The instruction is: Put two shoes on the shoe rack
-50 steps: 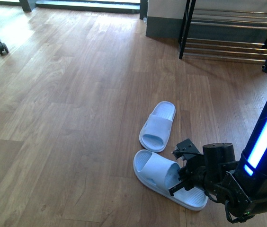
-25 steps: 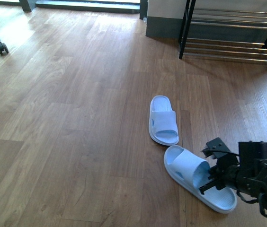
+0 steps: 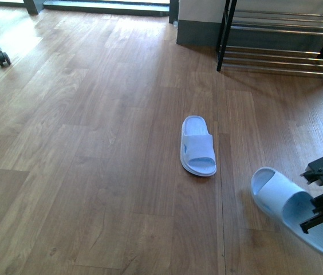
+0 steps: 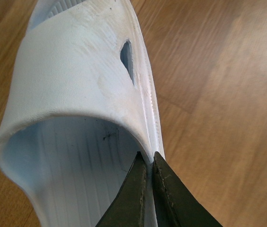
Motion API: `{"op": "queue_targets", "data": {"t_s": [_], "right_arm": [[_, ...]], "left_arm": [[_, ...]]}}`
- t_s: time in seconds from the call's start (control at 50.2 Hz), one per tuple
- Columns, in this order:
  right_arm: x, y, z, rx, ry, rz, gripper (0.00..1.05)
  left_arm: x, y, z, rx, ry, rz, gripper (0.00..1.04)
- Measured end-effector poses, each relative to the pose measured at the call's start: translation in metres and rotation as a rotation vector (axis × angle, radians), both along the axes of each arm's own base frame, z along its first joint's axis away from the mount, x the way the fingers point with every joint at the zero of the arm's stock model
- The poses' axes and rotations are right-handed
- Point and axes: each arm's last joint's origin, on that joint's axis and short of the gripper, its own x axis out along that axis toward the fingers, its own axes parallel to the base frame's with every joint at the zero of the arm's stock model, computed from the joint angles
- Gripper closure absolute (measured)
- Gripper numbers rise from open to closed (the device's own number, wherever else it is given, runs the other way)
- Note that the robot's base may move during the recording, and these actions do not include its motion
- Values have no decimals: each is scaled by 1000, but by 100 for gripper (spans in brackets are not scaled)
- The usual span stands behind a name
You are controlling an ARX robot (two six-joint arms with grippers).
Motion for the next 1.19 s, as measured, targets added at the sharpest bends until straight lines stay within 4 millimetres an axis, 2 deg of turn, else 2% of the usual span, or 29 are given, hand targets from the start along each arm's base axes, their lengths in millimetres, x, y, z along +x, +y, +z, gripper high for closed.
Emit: {"op": "queue_targets", "data": {"t_s": [0.02, 0.199, 0.358, 0.538, 0.617, 0.677, 0.776, 0.856, 0.916, 1.035, 1.195], "right_arm": [[0, -1, 4, -2, -3, -2, 103], [-4, -8, 88, -41, -105, -16, 103], [-18, -6, 172, -119, -258, -8, 103], [-36, -2, 243, -161, -412, 2, 103], [-50, 1, 275, -157, -491, 5, 103], [-61, 5, 292, -154, -528, 9, 103], [-101, 20, 331, -116, -644, 10, 103], [-128, 28, 346, -134, -731, -19, 103], [-146, 34, 348, -121, -760, -57, 103], [-177, 59, 322, -9, -743, -65, 103], [-197, 70, 305, 53, -774, -67, 103]], "left_arm": [[0, 0, 0, 0, 0, 0, 9], [0, 0, 0, 0, 0, 0, 9], [0, 0, 0, 0, 0, 0, 9], [0, 0, 0, 0, 0, 0, 9], [0, 0, 0, 0, 0, 0, 9], [0, 0, 0, 0, 0, 0, 9], [0, 0, 0, 0, 0, 0, 9], [0, 0, 0, 0, 0, 0, 9], [0, 0, 0, 0, 0, 0, 9], [0, 0, 0, 0, 0, 0, 9], [0, 0, 0, 0, 0, 0, 9]]}}
